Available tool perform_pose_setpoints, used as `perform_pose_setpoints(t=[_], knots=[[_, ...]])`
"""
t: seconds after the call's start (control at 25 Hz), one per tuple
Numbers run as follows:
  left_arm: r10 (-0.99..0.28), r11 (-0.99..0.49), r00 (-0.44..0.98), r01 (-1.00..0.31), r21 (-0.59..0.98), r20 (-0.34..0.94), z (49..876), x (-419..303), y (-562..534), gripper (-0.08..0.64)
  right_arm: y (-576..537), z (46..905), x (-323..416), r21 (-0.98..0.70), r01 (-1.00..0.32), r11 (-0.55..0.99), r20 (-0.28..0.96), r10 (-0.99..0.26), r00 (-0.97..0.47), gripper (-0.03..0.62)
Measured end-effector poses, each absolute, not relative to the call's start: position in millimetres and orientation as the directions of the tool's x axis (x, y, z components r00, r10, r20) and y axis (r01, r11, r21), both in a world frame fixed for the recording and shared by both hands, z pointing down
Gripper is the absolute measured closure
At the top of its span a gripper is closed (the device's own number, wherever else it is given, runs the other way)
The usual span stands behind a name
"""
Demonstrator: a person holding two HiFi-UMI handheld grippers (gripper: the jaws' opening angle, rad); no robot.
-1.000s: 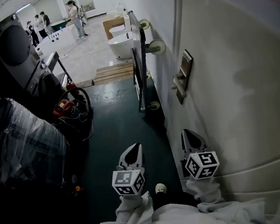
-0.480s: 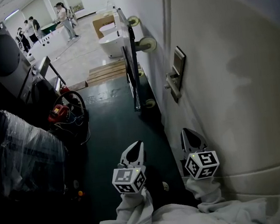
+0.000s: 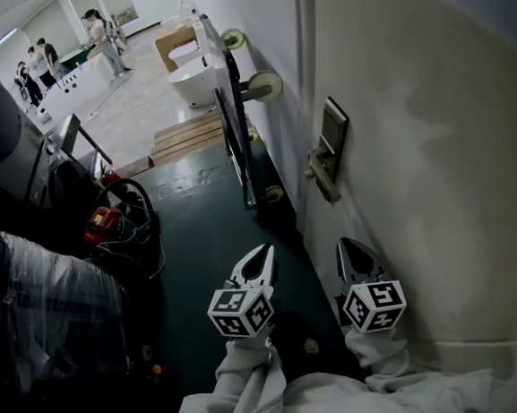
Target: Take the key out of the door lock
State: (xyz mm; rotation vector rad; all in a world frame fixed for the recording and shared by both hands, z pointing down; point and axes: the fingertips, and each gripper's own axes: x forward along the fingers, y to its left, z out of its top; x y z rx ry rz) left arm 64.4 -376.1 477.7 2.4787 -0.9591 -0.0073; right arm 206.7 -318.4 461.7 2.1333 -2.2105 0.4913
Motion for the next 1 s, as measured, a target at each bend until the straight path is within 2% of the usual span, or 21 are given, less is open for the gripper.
perform_pose_setpoints(t=[0.16,0.36,0.6,0.76,0.8,0.88,1.0], knots=[[-0.575,-0.656,0.8,-0.577,0.486,0.174,482.3,84.8,-397.5,0.538,-331.7,463.1,211.7,-0.204,-0.979,-0.019,0.239,-0.97,-0.031,0.541],[-0.472,-0.63,0.866,-0.463,0.624,0.166,491.0,112.9,-416.8,0.538,-338.0,467.8,221.0,-0.203,-0.976,-0.075,0.243,-0.97,0.024,0.541],[-0.318,-0.546,0.944,-0.256,0.798,0.086,490.3,143.6,-435.8,0.538,-351.9,474.0,224.9,-0.192,-0.973,-0.129,0.238,-0.968,0.081,0.541],[-0.266,-0.438,0.963,-0.154,0.886,0.035,491.0,156.7,-453.8,0.537,-359.3,476.9,227.5,-0.186,-0.969,-0.163,0.234,-0.965,0.118,0.541],[-0.257,-0.413,0.966,-0.136,0.901,0.028,492.3,160.0,-458.3,0.524,-361.1,478.3,228.1,-0.187,-0.967,-0.172,0.235,-0.964,0.125,0.541],[-0.231,-0.364,0.973,-0.098,0.926,0.012,495.2,168.0,-465.6,0.416,-365.3,481.2,228.9,-0.188,-0.965,-0.185,0.24,-0.961,0.137,0.541],[-0.211,-0.288,0.977,-0.049,0.956,-0.013,498.5,179.3,-475.1,0.41,-370.1,482.1,229.0,-0.184,-0.963,-0.197,0.245,-0.958,0.149,0.541]])
